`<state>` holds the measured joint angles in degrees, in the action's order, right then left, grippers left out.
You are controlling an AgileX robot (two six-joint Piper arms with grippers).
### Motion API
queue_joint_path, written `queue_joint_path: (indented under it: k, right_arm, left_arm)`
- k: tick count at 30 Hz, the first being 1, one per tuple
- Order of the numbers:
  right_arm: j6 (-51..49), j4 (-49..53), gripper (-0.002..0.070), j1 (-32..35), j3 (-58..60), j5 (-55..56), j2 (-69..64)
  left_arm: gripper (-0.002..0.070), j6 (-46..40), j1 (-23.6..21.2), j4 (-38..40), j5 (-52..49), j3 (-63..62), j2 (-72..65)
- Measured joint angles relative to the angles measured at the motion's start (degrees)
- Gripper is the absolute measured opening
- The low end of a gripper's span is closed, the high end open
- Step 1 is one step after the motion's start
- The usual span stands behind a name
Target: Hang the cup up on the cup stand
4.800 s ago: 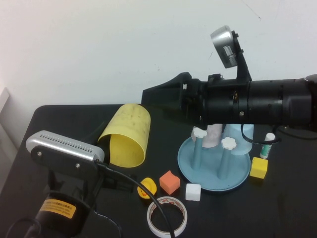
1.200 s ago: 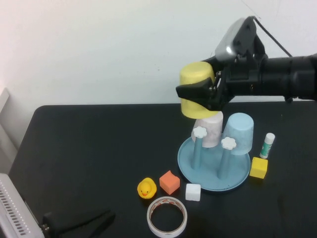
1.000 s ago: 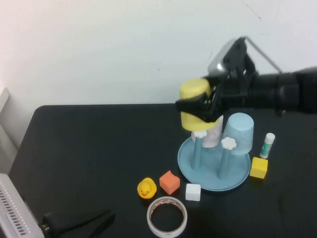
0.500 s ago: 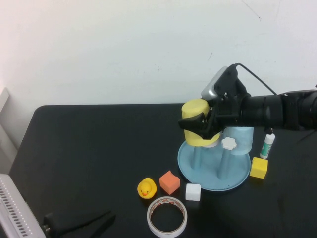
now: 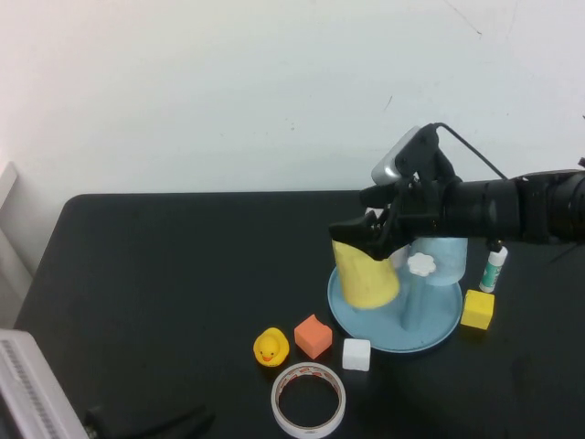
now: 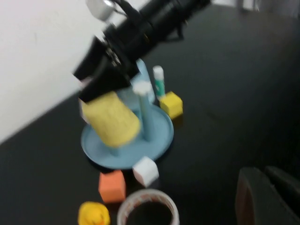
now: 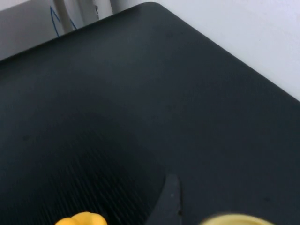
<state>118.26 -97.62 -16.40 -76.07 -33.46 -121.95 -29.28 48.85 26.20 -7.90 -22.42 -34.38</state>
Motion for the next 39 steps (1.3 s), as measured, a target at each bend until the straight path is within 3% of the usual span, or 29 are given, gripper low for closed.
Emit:
queue_joint_path:
  k: [5, 9, 11, 14, 17, 19, 24, 27, 39]
  right_arm:
    - [-2.34, 1.73, 0.0645, 0.0, 0.0, 0.0, 1.32]
    - [-10.23, 11.67, 0.0593, 0.37, 0.0, -0.65, 5.84]
    - [-14.65, 16.56, 0.0506, 1.07, 0.0, -2.7, 8.76]
    - [-19.05, 20.33, 0.0305, 3.45, 0.0, -9.59, 13.87]
    - [-20.68, 19.92, 0.0109, 6.36, 0.0, -18.52, 19.06]
    - [-20.73, 17.87, 0.0047, 8.32, 0.78, -23.86, 22.88]
    - [-18.21, 15.0, 0.0009, 9.72, 7.56, -28.68, 34.54]
    - [-16.25, 14.59, 0.0006, 9.72, 14.03, -27.1, 43.2]
    - [-18.5, 17.12, 0.0001, 9.72, 37.33, -8.79, 83.64]
  left_arm:
    - [0.0, 0.46, 0.0, -0.36, -5.81, 0.0, 0.0]
    - [0.0, 4.01, 0.0, -0.51, -8.6, 0.0, 1.32]
    - [0.0, 5.62, 0.0, -1.93, -10.43, 0.0, 3.48]
    - [0.0, 11.55, 0.0, -7.92, -12.81, 0.54, 8.48]
    - [0.0, 24.99, 0.0, -19.99, -13.85, 2.53, 14.23]
    - [0.0, 36.21, 0.0, -30.59, -14.27, 4.64, 18.23]
    - [0.0, 57.79, 0.0, -52.37, -14.78, 9.0, 24.92]
    - [0.0, 64.2, 0.0, -58.73, -14.78, 9.85, 26.33]
    - [-0.0001, 66.99, 0.0, -60.64, -14.78, 10.28, 26.68]
